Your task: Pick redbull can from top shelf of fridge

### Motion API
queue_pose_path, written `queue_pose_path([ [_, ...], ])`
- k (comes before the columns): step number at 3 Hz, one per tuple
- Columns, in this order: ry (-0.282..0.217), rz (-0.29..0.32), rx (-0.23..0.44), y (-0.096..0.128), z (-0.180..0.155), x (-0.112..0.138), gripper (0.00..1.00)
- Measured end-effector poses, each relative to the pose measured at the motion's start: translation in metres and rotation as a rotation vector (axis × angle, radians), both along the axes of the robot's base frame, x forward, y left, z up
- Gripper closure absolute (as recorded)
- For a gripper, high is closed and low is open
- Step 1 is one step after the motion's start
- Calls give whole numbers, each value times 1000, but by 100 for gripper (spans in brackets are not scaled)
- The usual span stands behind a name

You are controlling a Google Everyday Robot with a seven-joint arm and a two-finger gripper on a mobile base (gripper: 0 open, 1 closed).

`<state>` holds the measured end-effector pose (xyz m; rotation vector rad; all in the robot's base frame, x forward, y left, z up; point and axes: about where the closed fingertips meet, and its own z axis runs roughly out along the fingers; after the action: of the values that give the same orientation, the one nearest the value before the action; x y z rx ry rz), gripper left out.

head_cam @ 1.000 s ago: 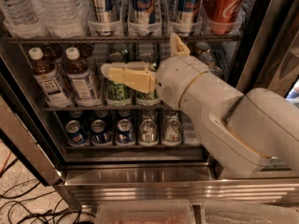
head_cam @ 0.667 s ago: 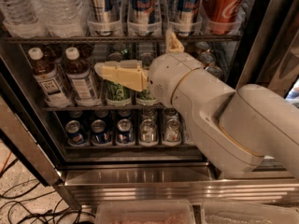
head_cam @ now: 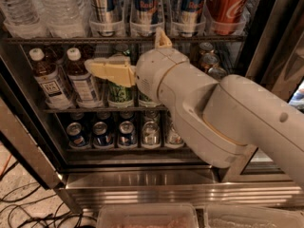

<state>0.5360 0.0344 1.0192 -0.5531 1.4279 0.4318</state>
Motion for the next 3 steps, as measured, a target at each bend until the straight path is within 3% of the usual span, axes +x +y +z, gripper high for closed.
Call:
queue_pose_path([
  [3, -13, 1, 7, 14, 9, 9, 0],
])
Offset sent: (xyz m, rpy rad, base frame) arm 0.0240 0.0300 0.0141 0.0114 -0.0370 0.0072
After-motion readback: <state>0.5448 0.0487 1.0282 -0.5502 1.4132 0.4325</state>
